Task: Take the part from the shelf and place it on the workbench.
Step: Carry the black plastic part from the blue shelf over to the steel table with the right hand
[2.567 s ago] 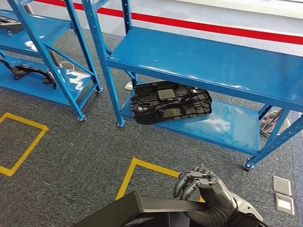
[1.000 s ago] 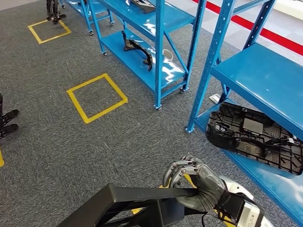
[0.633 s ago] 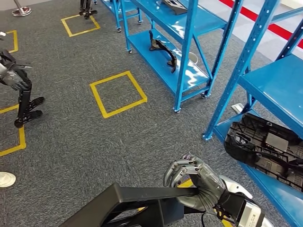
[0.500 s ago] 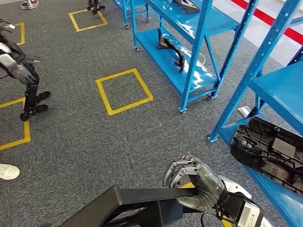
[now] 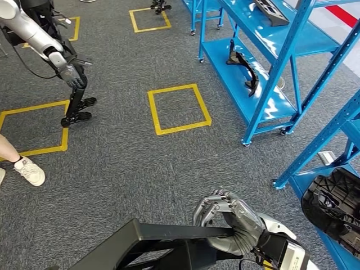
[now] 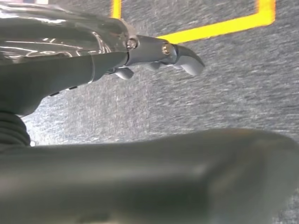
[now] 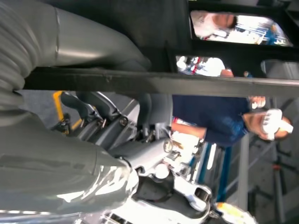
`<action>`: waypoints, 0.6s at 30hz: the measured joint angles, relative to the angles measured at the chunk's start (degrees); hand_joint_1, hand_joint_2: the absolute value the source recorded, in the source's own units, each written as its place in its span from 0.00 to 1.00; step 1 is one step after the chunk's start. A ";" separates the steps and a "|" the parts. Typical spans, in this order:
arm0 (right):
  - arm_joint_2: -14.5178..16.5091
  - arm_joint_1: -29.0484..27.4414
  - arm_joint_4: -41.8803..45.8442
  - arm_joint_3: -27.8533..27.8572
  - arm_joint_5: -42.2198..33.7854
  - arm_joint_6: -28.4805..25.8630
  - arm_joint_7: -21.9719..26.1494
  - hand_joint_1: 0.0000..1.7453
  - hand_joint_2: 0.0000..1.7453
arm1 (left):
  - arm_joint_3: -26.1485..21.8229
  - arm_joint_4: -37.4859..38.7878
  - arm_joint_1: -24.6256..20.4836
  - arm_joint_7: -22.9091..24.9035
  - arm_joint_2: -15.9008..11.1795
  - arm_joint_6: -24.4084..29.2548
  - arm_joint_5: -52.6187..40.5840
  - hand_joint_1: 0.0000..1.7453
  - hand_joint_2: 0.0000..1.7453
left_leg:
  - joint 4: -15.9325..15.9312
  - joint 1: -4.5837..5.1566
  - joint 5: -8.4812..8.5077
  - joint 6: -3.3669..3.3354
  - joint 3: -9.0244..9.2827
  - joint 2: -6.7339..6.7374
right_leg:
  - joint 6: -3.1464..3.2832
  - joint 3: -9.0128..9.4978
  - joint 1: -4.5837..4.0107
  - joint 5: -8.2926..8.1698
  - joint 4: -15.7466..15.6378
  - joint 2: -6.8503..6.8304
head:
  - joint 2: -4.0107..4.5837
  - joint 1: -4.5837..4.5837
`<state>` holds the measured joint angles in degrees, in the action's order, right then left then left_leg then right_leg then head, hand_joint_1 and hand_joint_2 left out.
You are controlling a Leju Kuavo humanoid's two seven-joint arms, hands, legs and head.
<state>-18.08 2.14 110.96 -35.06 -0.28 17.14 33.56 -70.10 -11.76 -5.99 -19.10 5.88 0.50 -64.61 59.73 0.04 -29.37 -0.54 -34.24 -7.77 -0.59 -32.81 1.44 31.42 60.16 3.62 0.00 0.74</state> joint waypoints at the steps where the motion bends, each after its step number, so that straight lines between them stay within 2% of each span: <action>1: 0.04 0.06 0.01 0.00 0.01 0.00 0.04 1.00 1.00 | 0.00 0.00 0.18 0.00 0.01 -0.03 0.01 0.00 1.00 | 0.38 0.05 -0.29 0.24 -0.14 0.81 | 0.30 0.24 0.03 0.01 -0.15 -0.71 | 0.00 0.02; 3: 0.14 0.10 0.01 0.00 0.01 0.00 0.07 1.00 1.00 | 0.00 0.00 0.11 0.01 0.03 -0.15 0.01 0.00 1.00 | 3.74 0.16 -2.17 0.77 -1.73 4.03 | 0.87 0.75 0.09 0.15 -0.42 -2.38 | 0.00 0.05; 4: 0.16 0.07 0.01 0.00 0.01 0.01 0.06 1.00 1.00 | 0.01 0.00 -0.05 0.03 0.03 -0.24 0.00 0.00 1.00 | 7.04 0.16 -3.67 1.07 -3.44 5.73 | 1.07 0.96 0.02 0.33 -0.45 -3.27 | 0.00 0.07; 6: 0.18 0.02 -0.07 -0.01 0.07 0.10 0.00 1.00 1.00 | 0.03 0.00 -0.27 0.21 0.09 -0.48 -0.04 0.00 1.00 | 13.56 -0.14 -5.78 1.49 -7.05 6.87 | 1.27 1.31 -0.10 0.75 -0.45 -5.10 | 0.00 0.07; 7: 0.19 0.01 -0.14 -0.01 0.15 0.16 -0.06 1.00 1.00 | 0.05 0.00 -0.28 0.34 0.14 -0.60 -0.09 0.00 1.00 | 14.88 -0.27 -5.63 1.57 -7.92 7.04 | 1.25 1.53 -0.14 0.99 -0.44 -5.96 | 0.00 0.07; 8: 0.20 0.01 -0.20 -0.02 0.26 0.21 -0.18 1.00 1.00 | 0.07 0.00 -0.27 0.48 0.19 -0.75 -0.14 0.00 1.00 | 14.01 -0.34 -4.41 1.54 -7.66 7.22 | 1.20 1.83 -0.17 1.24 -0.44 -6.74 | 0.00 0.07; 9: 0.21 0.02 -0.23 -0.02 0.40 0.22 -0.33 1.00 1.00 | 0.09 0.00 -0.29 0.66 0.22 -0.91 -0.21 0.00 1.00 | 11.11 -0.35 -2.44 1.39 -6.33 7.62 | 1.11 2.22 -0.20 1.53 -0.44 -7.47 | 0.00 0.07; 11: 0.21 0.04 -0.22 -0.02 0.70 0.23 -0.71 1.00 1.00 | 0.14 0.00 -0.50 1.02 0.26 -1.18 -0.31 0.00 1.00 | 4.19 0.15 0.71 0.79 -2.92 9.95 | 0.77 2.97 -0.33 2.14 -0.49 -8.77 | 0.00 0.06; 12: 0.20 0.02 -0.20 -0.01 0.85 0.22 -0.86 1.00 1.00 | 0.17 0.00 -0.65 1.22 0.28 -1.25 -0.37 0.00 1.00 | 1.93 0.51 1.34 0.41 -1.85 11.08 | 0.52 3.20 -0.44 2.37 -0.53 -9.35 | 0.00 0.05; 13: 0.19 -0.01 -0.17 -0.02 0.98 0.21 -0.99 1.00 1.00 | 0.20 0.00 -0.75 1.37 0.31 -1.30 -0.49 0.00 1.00 | 0.99 0.90 1.25 0.04 -1.47 11.78 | 0.25 3.37 -0.51 2.55 -0.65 -9.93 | 0.00 0.05; 15: 0.18 -0.06 -0.08 -0.03 1.13 0.18 -1.14 1.00 1.00 | 0.28 0.00 -0.69 1.61 0.35 -1.41 -0.73 0.00 1.00 | 0.48 1.22 1.11 -0.65 -1.38 11.08 | -0.34 3.73 -0.54 2.83 -1.03 -11.15 | 0.00 0.04; 16: 0.16 -0.05 -0.02 -0.05 1.17 0.20 -1.23 1.00 1.00 | 0.33 0.00 -0.54 1.71 0.40 -1.46 -0.82 0.00 1.00 | 0.04 1.16 1.21 -0.96 -1.09 10.47 | -0.57 4.05 -0.46 3.17 -0.94 -10.88 | 0.00 0.01; 17: 0.14 -0.05 0.05 -0.07 1.16 0.20 -1.32 1.00 1.00 | 0.37 0.00 -0.44 1.81 0.46 -1.50 -0.85 0.00 1.00 | -0.42 1.00 1.35 -1.28 -0.70 9.89 | -0.71 3.94 -0.40 3.92 0.02 -9.70 | 0.00 -0.02; 18: 0.09 -0.09 0.10 -0.07 1.15 0.20 -1.47 1.00 1.00 | 0.42 0.00 -0.45 1.87 0.51 -1.51 -0.85 0.00 1.00 | -0.82 0.78 1.46 -1.57 -0.30 9.30 | -0.76 3.14 -0.36 5.21 2.22 -7.95 | 0.00 -0.04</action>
<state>-17.99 2.05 111.06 -35.13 0.87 17.34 32.09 -69.68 -11.76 -6.43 -17.23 6.39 -1.02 -65.46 58.90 0.81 -27.91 -2.11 -34.54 1.53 -1.35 -29.67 1.07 36.63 62.38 -4.33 0.00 0.70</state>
